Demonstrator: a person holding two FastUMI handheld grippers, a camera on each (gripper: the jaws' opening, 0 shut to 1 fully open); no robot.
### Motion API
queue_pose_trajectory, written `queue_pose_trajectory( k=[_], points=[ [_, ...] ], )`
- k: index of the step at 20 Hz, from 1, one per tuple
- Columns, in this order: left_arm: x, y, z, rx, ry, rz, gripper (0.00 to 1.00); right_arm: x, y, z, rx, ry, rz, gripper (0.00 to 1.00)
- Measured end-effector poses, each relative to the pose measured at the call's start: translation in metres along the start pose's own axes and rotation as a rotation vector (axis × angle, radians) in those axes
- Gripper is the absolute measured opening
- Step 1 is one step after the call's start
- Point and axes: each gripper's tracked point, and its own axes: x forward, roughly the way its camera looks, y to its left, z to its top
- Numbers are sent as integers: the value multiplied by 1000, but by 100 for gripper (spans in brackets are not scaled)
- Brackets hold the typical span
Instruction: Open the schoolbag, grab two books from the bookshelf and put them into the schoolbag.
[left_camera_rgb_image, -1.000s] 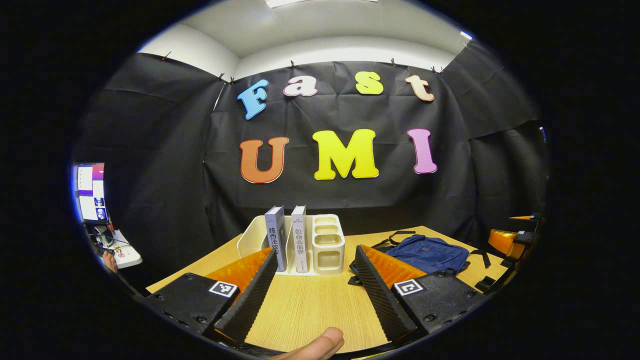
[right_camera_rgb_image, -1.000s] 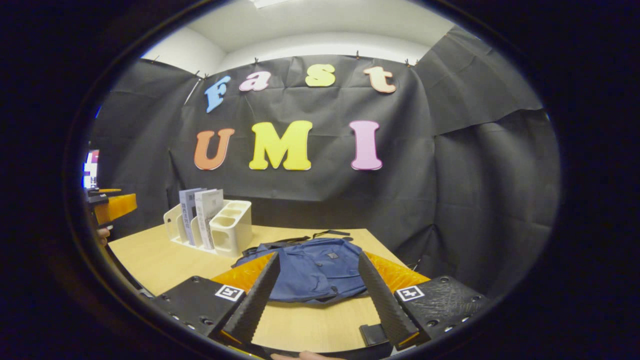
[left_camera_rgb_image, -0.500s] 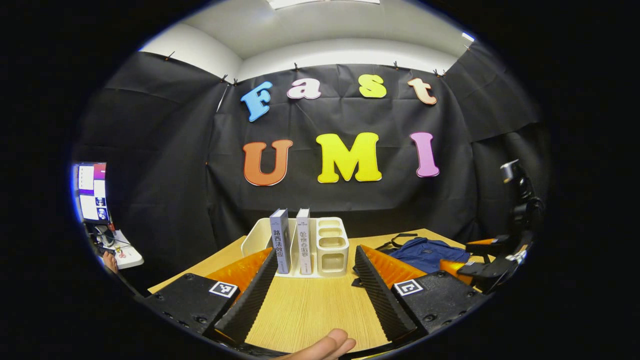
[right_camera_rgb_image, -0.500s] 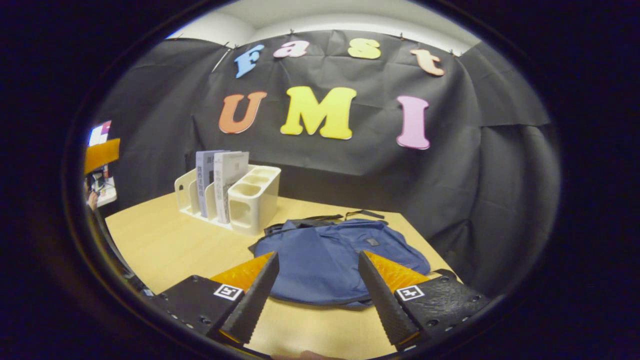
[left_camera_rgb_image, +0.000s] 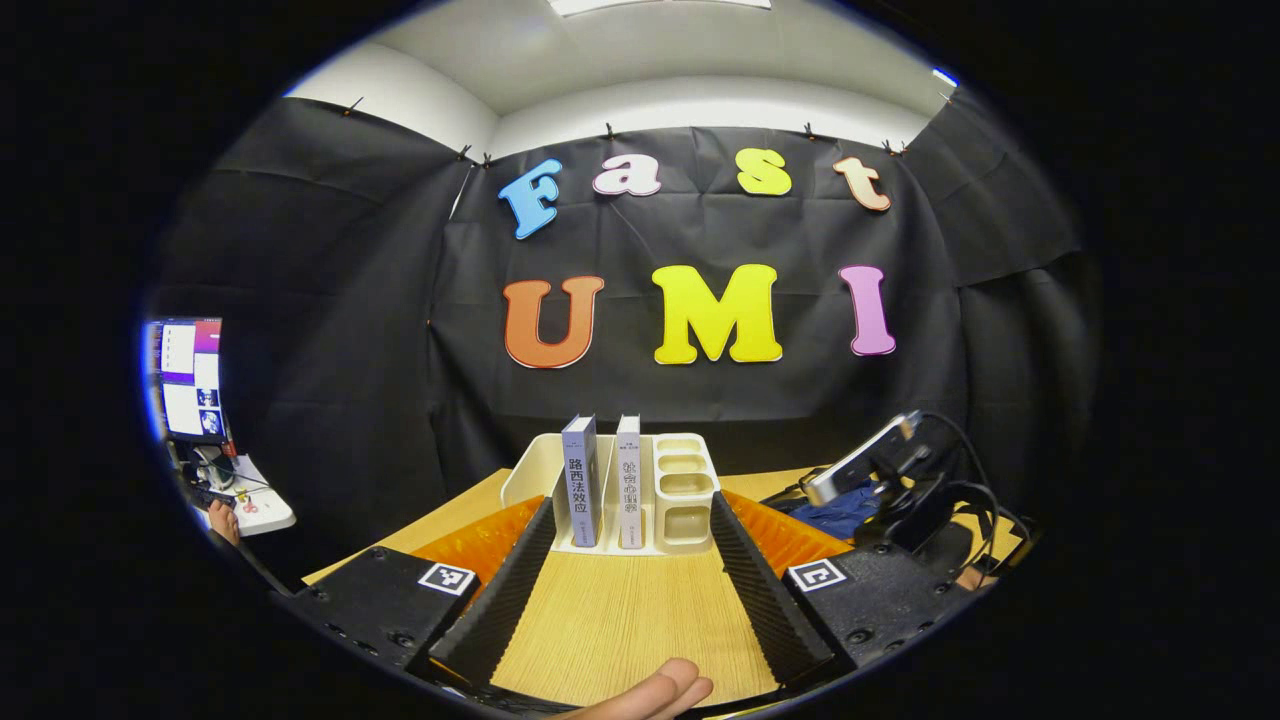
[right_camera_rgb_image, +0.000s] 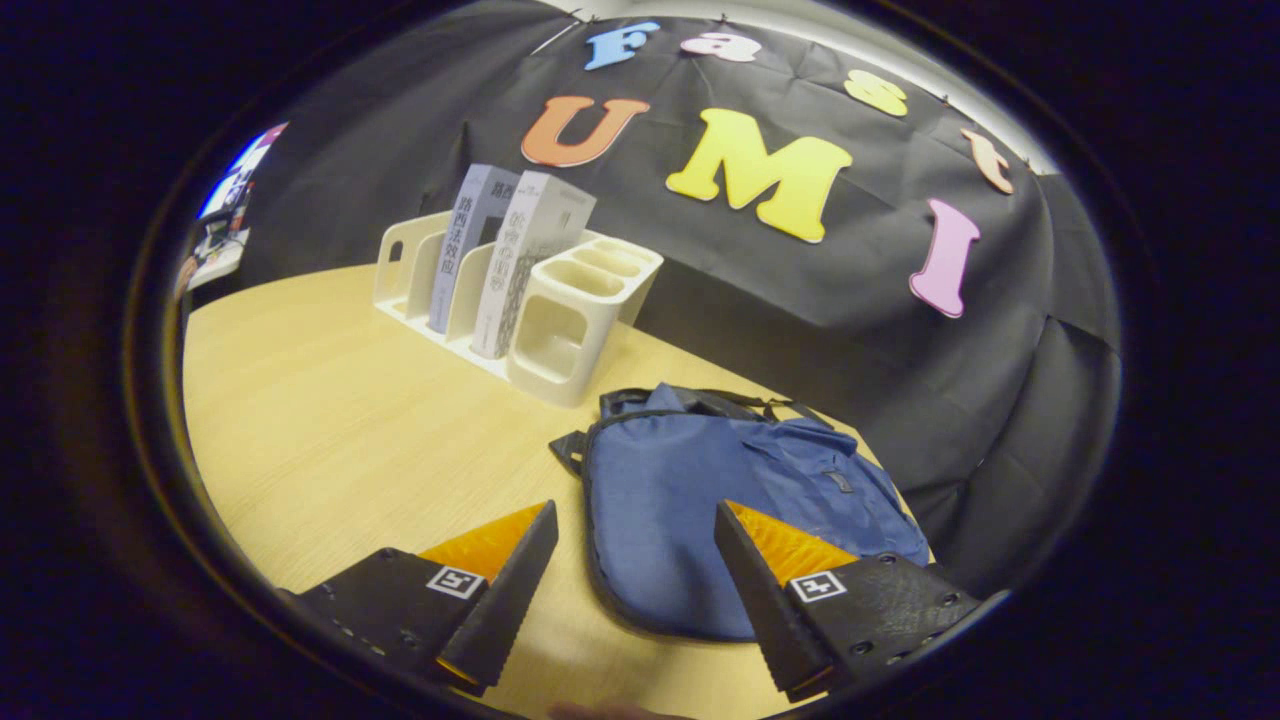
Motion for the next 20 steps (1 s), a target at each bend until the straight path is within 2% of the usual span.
queue_pose_trajectory(
  k=[4, 5, 8, 9, 13, 14, 15, 17, 20],
  points=[
    [2, -5, -3, -1, 8, -14, 97, 30, 3, -10, -44, 68, -60, 98],
    [2, -6, -4, -2, 8, -17, 97, 35, 3, -11, -53, 84, -72, 94],
    [4, -2, -3, -5, 9, -11, 98, 42, -3, -9, -80, 97, -116, 94],
    [4, 2, -3, -6, 8, 5, 98, 41, -1, -11, -82, 113, -115, 97],
    [4, 6, -5, -11, 11, 23, 98, 40, -13, -6, -96, 115, -153, 84],
    [5, 3, -5, -14, 14, 17, 97, 38, -16, -4, -83, 114, -152, 76],
    [5, 3, -5, -14, 14, 15, 98, 34, -19, 1, -65, 104, -145, 73],
    [5, 7, -5, -13, 17, 25, 98, 28, -27, 11, -57, 72, -158, 60],
    [5, 5, -5, -16, 17, 28, 98, 33, -35, 15, -51, 63, -181, 60]
  ],
)
